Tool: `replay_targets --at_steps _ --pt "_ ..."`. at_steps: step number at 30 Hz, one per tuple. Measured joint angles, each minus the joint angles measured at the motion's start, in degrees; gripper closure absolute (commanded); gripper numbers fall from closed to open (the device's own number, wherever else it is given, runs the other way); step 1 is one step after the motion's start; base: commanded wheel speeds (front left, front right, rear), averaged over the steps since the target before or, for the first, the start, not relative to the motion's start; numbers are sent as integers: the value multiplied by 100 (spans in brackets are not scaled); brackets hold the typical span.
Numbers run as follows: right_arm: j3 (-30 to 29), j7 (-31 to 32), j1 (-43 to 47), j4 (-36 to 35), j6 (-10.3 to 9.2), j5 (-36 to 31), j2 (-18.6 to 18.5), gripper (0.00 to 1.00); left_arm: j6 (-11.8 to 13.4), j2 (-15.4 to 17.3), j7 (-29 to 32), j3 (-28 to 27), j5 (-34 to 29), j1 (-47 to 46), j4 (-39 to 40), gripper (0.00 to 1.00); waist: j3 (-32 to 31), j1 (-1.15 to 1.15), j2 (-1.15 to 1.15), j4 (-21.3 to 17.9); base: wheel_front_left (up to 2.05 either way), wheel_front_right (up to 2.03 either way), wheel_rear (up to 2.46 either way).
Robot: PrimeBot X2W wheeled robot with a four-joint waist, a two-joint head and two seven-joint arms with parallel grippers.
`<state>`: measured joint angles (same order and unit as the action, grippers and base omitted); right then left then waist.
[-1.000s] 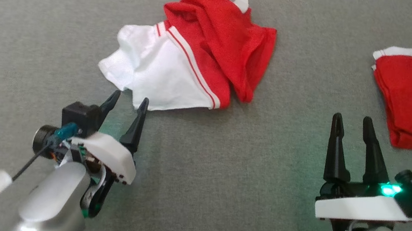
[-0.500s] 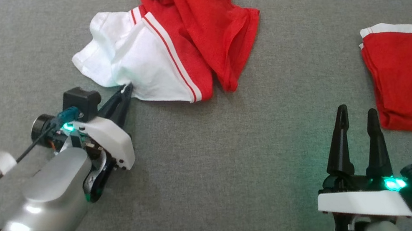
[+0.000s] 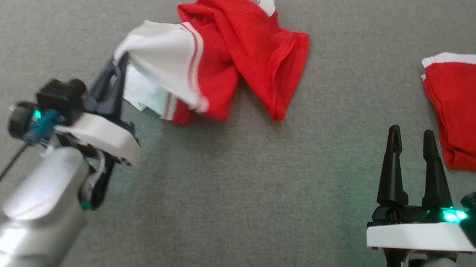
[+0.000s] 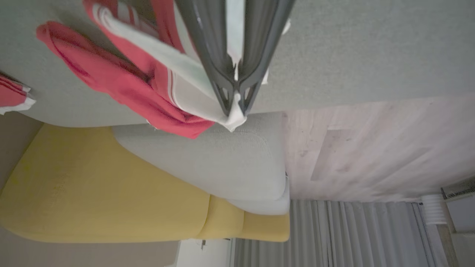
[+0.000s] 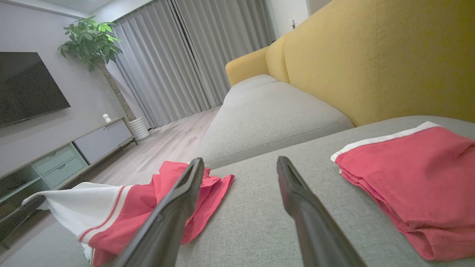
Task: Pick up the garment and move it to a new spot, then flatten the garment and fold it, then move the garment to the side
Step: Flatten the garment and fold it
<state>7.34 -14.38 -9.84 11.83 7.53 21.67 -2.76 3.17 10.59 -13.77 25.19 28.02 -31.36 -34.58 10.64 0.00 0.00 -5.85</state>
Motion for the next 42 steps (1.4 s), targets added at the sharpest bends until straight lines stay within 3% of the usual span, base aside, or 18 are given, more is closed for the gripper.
replay_targets --at_steps 8,13,18,25,29,31,38,39,40,41,42 --pt "75 0 7 29 0 42 0 0 196 541 -52 -343 -249 -15 933 100 -195 0 0 170 0 0 0" --pt "141 0 7 33 0 103 0 0 180 892 -69 -448 -568 -117 1668 100 -250 0 0 229 0 0 0" --pt "130 0 18 64 0 132 -1 0 -34 1154 -75 -229 -851 -227 2197 100 -295 0 0 315 0 0 0" --pt "137 0 35 99 0 147 -1 0 -332 1283 119 179 -894 -21 2657 100 -342 0 0 484 0 0 0" --pt "133 0 63 127 0 146 -1 0 -675 1319 275 750 -954 367 2856 100 -376 0 0 566 0 0 0" --pt "113 0 143 167 0 145 0 0 -926 1284 434 1512 -1024 655 2967 100 -414 0 0 621 0 0 0" --pt "103 0 144 211 0 144 0 0 -1068 1382 1027 3377 -573 1049 2862 100 -531 0 0 706 0 0 0" --pt "98 0 144 219 0 144 -1 0 -1076 1440 1106 3606 -408 1060 2819 75 -542 0 0 722 0 0 0" --pt "93 0 146 222 0 144 -1 0 -1076 1467 1145 3699 -253 1071 2764 75 -551 0 0 740 0 0 0" --pt "97 0 146 223 0 142 -1 0 -1074 1499 1178 3739 -132 1061 2722 8 -561 0 0 761 0 0 0" --pt "96 0 147 226 0 134 -1 0 -1076 1541 1172 3755 -70 1046 2695 0 -571 0 0 782 0 0 0"
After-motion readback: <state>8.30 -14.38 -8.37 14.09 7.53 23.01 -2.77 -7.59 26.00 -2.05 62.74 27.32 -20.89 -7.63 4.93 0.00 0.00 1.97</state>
